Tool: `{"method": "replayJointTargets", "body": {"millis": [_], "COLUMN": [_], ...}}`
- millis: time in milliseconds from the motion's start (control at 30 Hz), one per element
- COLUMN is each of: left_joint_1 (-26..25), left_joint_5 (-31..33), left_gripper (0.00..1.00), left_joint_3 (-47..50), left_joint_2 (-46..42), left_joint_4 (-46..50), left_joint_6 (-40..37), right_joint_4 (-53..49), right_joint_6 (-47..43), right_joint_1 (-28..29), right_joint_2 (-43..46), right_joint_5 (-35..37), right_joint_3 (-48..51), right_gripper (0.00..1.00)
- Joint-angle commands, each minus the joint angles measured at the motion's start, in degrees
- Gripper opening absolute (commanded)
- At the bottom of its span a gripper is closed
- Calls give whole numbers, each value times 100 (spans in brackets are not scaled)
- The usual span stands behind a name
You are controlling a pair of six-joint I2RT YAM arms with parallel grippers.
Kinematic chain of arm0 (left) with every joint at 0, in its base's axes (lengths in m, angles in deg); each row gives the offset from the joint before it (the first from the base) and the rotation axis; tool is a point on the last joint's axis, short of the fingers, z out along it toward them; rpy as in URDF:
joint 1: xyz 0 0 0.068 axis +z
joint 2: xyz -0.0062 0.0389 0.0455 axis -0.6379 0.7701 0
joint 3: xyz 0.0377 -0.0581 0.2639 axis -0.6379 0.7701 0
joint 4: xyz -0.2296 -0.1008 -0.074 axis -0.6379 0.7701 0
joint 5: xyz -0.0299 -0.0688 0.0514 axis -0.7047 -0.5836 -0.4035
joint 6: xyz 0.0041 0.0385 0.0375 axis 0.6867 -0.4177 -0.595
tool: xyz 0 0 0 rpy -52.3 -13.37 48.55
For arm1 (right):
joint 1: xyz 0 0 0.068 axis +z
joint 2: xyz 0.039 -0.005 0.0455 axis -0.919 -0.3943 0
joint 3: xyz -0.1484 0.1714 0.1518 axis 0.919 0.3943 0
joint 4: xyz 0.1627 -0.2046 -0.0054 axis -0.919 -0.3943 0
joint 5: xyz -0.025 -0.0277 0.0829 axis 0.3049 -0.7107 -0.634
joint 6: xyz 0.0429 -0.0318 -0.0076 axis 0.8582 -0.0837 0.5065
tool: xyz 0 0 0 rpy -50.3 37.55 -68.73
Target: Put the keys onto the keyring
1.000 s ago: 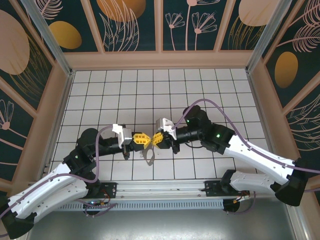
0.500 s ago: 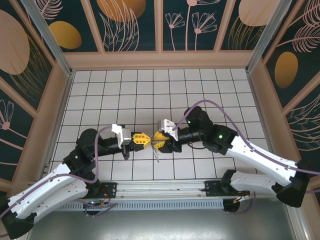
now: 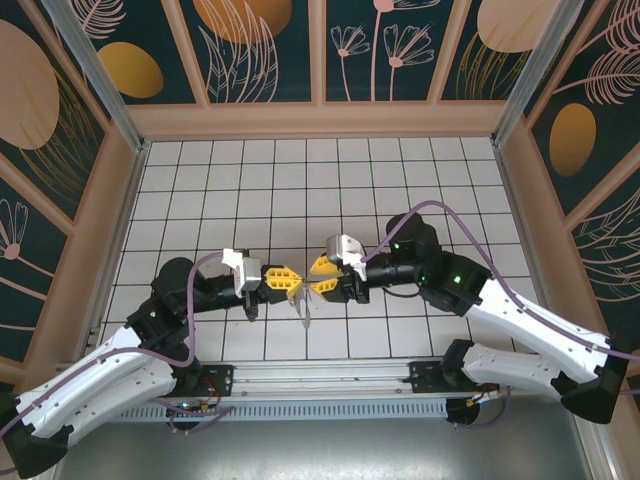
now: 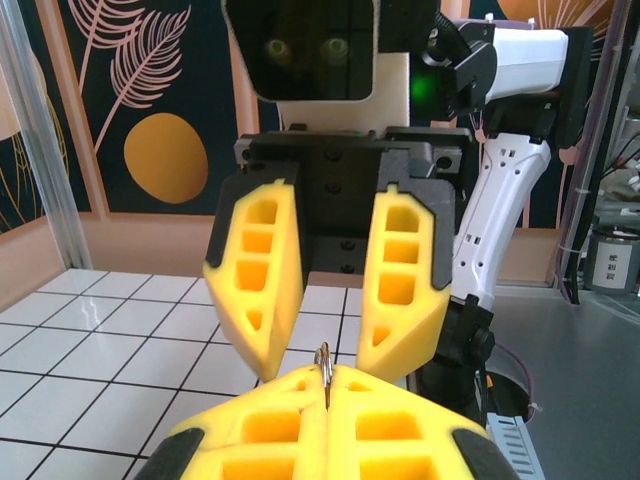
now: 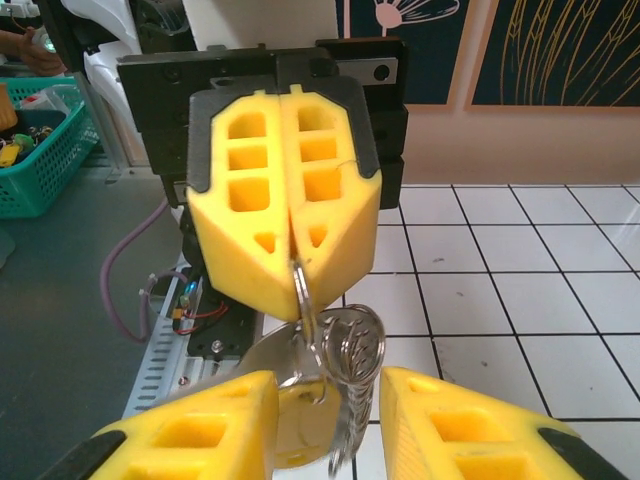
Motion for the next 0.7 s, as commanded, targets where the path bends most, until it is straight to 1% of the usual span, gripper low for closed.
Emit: {"method": "replayJointTargets", "body": {"millis": [0,133,267,400,500,600,667], "left_joint_1": [-23,-24,-23,-22,-22,-22,-22], "left_joint_5": [-153,-154,-150,-142,-147,-135,-90], "left_gripper": [0,0,0,0,0,0,0], "left_joint_3": [32,51,53,50,43,28,10], "left_joint_2": [-53,-37,-25,-3,25,53,74], "left_joint_4": [-377,-421,-434,-433,-440,-427,-378], "left_joint_6": [95,99,108,98,97,99,83], "right_joint_4": [453,600,566,628,629,641,589], "right_joint_6": [89,96,55,63,50,46,26], "right_joint_1": [20,22,20,21,26,21,22], "right_joint_2": [-43,-153,-261,-263,-272,-258,-239], "right_joint_5": [-102,-246,-321,-410,-417,-463,-427], "right_joint_3": [4,0,-32,-17,-19,-21,-43], "right_gripper": [32,30,22,19,11,0,0]}}
